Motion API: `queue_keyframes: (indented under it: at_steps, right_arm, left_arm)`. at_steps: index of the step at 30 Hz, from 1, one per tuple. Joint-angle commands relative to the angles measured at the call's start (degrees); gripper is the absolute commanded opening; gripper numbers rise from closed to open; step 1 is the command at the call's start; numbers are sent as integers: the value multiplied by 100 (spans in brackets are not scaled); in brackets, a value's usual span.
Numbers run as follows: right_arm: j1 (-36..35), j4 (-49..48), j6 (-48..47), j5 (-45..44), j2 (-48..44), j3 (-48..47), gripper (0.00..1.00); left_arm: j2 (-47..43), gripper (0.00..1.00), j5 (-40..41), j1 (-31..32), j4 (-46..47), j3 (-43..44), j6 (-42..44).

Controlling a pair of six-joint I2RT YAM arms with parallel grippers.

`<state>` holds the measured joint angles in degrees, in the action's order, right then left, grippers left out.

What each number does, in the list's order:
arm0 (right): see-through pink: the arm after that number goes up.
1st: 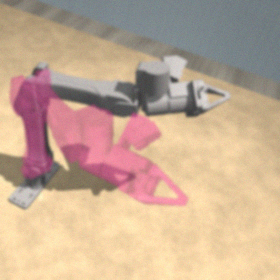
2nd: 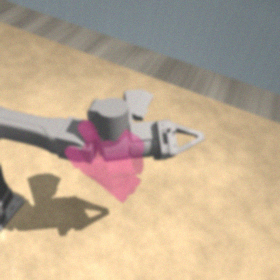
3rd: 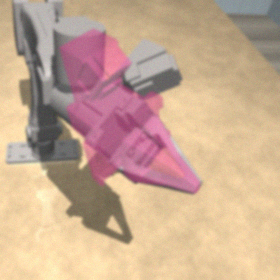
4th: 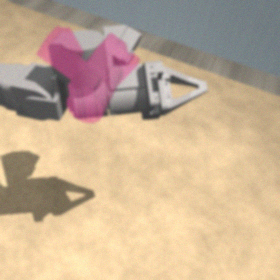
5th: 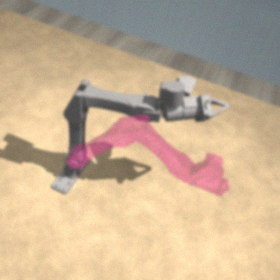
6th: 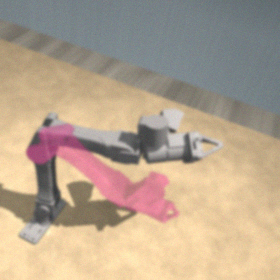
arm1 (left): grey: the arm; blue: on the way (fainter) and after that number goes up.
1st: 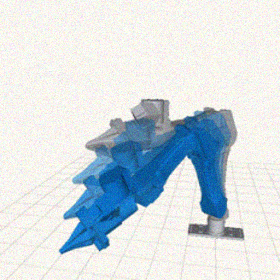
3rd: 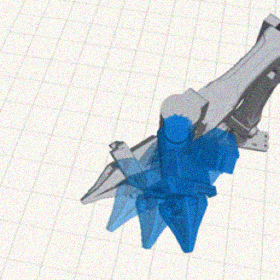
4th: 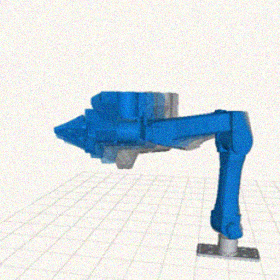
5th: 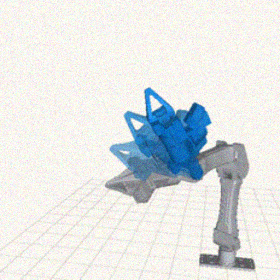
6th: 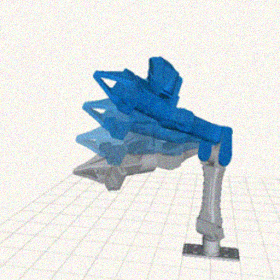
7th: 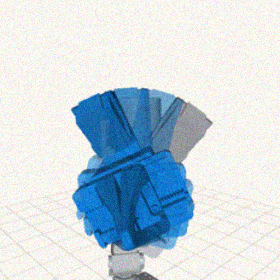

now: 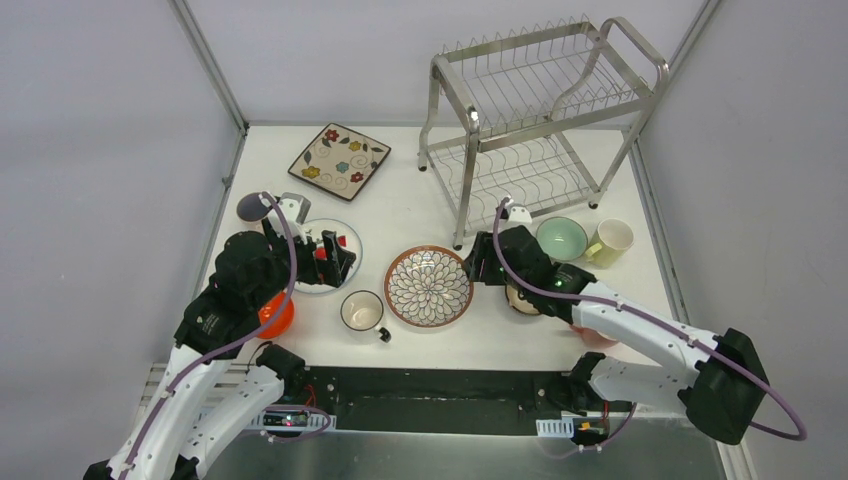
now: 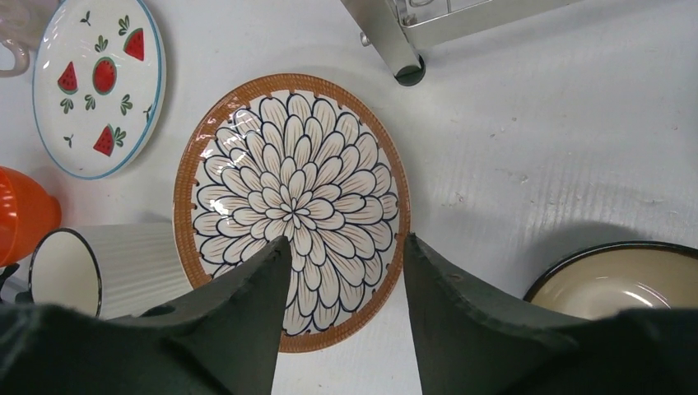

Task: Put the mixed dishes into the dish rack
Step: Pick up the plate at the center of the board.

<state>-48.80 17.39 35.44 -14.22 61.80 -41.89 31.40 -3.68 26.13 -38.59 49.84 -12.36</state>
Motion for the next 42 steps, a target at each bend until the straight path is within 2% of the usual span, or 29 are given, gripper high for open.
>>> queue_keyframes:
  at_steps: [1,16,26,34,36,42]
  right_arm:
    - [-31,-613,27,33,177,63,54]
    - [34,-907,140,217,1071,230,52]
    - [384,-1096,120,861,1789,233,54]
    - [441,-1625,120,1195,2281,367,51]
    - [450,-1634,106,1197,2322,353,44]
    - [461,-1721,74,1348,2415,344,40]
  left_arm:
    - [10,99,48,-47,118,14,59]
    - [-108,99,76,-47,115,-19,76]
    - [-28,99,68,-46,115,-19,67]
    - [19,98,83,-46,119,-31,71]
    - [67,98,102,-47,116,-23,62]
    - [174,98,52,-46,115,1,67]
